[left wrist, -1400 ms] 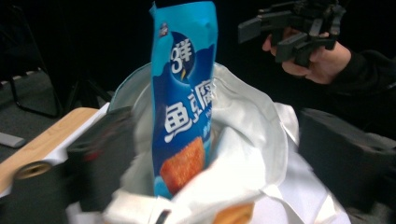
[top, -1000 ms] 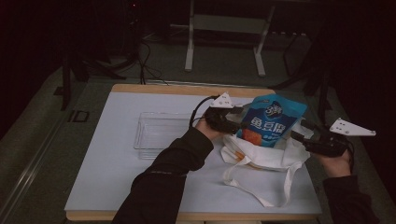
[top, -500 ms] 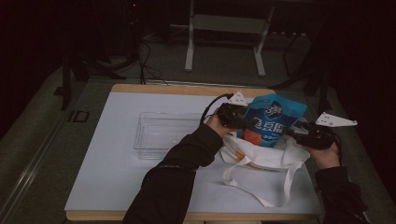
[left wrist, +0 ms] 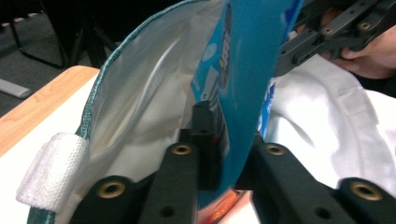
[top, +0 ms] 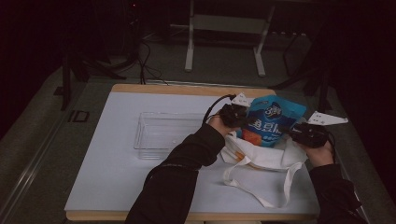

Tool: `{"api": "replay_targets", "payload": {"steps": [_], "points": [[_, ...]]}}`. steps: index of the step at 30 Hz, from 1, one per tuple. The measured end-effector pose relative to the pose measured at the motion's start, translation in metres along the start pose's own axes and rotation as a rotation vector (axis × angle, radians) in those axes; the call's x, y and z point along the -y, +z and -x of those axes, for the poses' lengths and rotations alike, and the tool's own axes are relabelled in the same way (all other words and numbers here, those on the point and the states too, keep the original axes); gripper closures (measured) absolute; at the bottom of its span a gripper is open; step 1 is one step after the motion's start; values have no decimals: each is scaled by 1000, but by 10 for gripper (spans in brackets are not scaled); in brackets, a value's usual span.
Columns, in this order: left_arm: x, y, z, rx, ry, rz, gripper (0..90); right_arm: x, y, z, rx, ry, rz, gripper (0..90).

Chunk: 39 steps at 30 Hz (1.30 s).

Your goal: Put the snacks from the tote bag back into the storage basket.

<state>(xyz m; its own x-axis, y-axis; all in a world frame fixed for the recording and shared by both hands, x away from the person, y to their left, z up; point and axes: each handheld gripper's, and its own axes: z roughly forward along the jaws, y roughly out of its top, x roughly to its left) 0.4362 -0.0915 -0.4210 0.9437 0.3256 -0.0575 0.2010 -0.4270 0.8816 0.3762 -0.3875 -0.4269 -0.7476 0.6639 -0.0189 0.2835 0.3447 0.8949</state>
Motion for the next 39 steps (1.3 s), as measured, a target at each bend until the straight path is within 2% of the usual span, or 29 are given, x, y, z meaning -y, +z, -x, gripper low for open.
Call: {"api": "replay_targets", "payload": {"steps": [4,9,14,16,24,29,33,39], "points": [[-2,1,2,-19,9,-3,877,-3,1,-1,-4,4,-21,830],[-6,1,6,-42,30,-17,898,-7,1,-1,4,6,-32,865],[-13,-1,9,-48,31,2,899,-12,-5,-1,8,14,-19,875],[-16,-3,9,-39,19,19,900,-16,-9,-1,11,12,-2,877],[-35,-13,15,-38,42,41,900,-31,-25,-2,16,7,28,885],[-49,-22,19,-29,62,56,900,-42,-36,-4,9,3,50,888],[-56,-29,20,-28,63,70,900,-51,-41,-6,10,-10,58,888],[-71,-48,24,-36,69,95,900,-74,-51,-12,4,-32,82,889]]}}
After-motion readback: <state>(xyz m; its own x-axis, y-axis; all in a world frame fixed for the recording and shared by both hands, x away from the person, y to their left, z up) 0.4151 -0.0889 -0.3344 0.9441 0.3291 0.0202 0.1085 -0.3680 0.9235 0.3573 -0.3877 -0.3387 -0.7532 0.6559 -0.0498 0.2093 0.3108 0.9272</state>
